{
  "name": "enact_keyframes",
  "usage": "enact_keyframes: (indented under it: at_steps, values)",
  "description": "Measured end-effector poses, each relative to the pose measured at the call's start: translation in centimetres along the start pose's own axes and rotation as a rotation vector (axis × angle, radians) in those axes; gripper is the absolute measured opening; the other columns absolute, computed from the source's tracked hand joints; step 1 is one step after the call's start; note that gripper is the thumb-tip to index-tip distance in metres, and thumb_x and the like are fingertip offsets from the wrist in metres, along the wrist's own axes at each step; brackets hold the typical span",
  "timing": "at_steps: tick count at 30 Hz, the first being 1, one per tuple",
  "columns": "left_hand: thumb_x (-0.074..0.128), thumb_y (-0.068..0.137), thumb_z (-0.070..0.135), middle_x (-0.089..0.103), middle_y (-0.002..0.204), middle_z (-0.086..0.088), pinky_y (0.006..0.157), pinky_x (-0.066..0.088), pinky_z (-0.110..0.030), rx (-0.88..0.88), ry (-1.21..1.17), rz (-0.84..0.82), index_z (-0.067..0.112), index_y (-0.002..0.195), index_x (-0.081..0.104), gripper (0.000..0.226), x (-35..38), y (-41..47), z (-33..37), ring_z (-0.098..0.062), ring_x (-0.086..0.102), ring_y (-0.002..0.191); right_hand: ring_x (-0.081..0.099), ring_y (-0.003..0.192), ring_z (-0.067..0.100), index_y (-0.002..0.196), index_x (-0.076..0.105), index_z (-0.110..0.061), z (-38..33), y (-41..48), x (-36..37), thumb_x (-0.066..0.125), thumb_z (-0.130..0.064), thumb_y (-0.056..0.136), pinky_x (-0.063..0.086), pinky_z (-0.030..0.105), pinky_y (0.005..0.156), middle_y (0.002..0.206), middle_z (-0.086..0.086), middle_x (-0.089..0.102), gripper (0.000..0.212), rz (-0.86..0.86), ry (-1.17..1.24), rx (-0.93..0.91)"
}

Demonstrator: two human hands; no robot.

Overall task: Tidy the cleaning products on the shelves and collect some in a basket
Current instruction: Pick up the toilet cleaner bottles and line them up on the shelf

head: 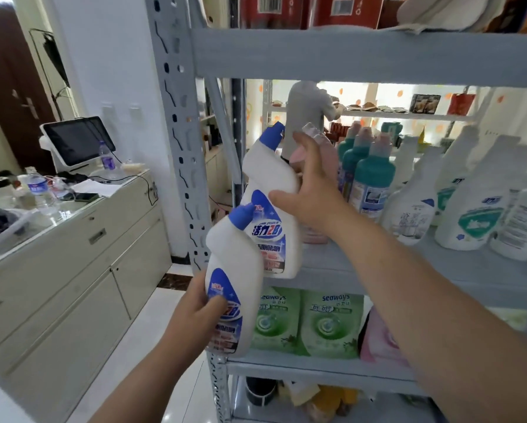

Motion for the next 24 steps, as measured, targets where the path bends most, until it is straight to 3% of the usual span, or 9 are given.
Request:
enact_keyframes:
  at_steps: [4, 8, 12, 15, 17, 20, 24]
  values:
    - [0.055, 0.078, 0.025, 0.075, 0.102, 0.002, 0.067, 0.057, -0.024, -0.011, -0.015, -0.066, 0.024, 0.116, 0.06, 0.039, -0.5, 0.6, -0.7, -0.015, 0.074, 0.09, 0.068, 0.082, 0.009, 0.149, -0.001, -0.064, -1.6, 1.3, 2.3, 0.083, -0.021, 0.073, 0.056, 0.016, 0.059, 0.107, -0.009, 0.057, 0.121, -0.111, -0.12, -0.015]
    - [0.055, 0.078, 0.023, 0.075, 0.101, 0.007, 0.066, 0.057, -0.018, -0.015, -0.009, -0.125, 0.028, 0.118, 0.061, 0.041, -0.7, 0.7, -1.3, -0.011, 0.074, 0.089, 0.066, 0.091, 0.02, 0.152, -0.002, -0.06, -3.0, 2.6, 3.3, 0.084, -0.027, 0.067, 0.061, 0.035, 0.073, 0.113, 0.001, 0.056, 0.125, -0.158, -0.257, -0.037]
    - [0.056, 0.077, 0.027, 0.075, 0.101, 0.009, 0.067, 0.057, -0.019, -0.036, -0.015, -0.139, 0.032, 0.116, 0.061, 0.039, -0.7, 0.8, -1.8, -0.009, 0.074, 0.09, 0.064, 0.078, 0.011, 0.147, 0.009, -0.054, -3.4, 3.5, 3.2, 0.083, -0.03, 0.068, 0.052, 0.022, 0.067, 0.098, -0.008, 0.056, 0.11, -0.135, -0.352, -0.09]
    - [0.057, 0.076, 0.031, 0.075, 0.101, 0.007, 0.073, 0.056, -0.029, -0.062, -0.004, -0.138, 0.032, 0.115, 0.061, 0.039, -0.5, 1.1, -2.4, -0.011, 0.074, 0.09, 0.063, 0.08, 0.011, 0.134, 0.013, -0.051, -3.8, 4.8, 2.5, 0.079, -0.041, 0.069, 0.053, 0.034, 0.079, 0.098, -0.008, 0.058, 0.093, -0.087, -0.5, -0.116]
    - [0.057, 0.076, 0.031, 0.076, 0.103, 0.007, 0.074, 0.057, -0.03, -0.074, -0.006, -0.138, 0.036, 0.115, 0.061, 0.039, -0.2, 1.4, -2.5, -0.012, 0.075, 0.091, 0.063, 0.08, 0.013, 0.131, 0.015, -0.044, -4.1, 6.2, 2.2, 0.083, -0.039, 0.074, 0.055, 0.032, 0.072, 0.101, -0.003, 0.058, 0.088, -0.094, -0.519, -0.132]
    - [0.057, 0.077, 0.032, 0.075, 0.104, 0.007, 0.075, 0.058, -0.032, -0.067, -0.01, -0.124, 0.044, 0.107, 0.062, 0.033, 0.2, 1.8, -2.2, -0.012, 0.075, 0.092, 0.065, 0.081, 0.013, 0.138, 0.022, -0.031, -4.9, 8.4, 2.0, 0.087, -0.035, 0.077, 0.055, 0.024, 0.065, 0.104, 0.001, 0.06, 0.09, -0.13, -0.555, -0.167]
    - [0.057, 0.077, 0.033, 0.075, 0.1, 0.007, 0.074, 0.061, -0.034, -0.065, -0.001, -0.105, 0.045, 0.099, 0.062, 0.025, 0.6, 2.4, -1.7, -0.012, 0.075, 0.087, 0.058, 0.08, 0.005, 0.148, 0.029, -0.033, -5.0, 11.2, 2.5, 0.088, -0.029, 0.077, 0.044, 0.02, 0.059, 0.094, -0.016, 0.053, 0.092, -0.226, -0.673, -0.187]
Point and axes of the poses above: each hand's wrist, its own y-axis towards the middle knuckle, its own x-axis out of the palm, z = x × y, the point moved 10 cm from there along y, towards the middle knuckle
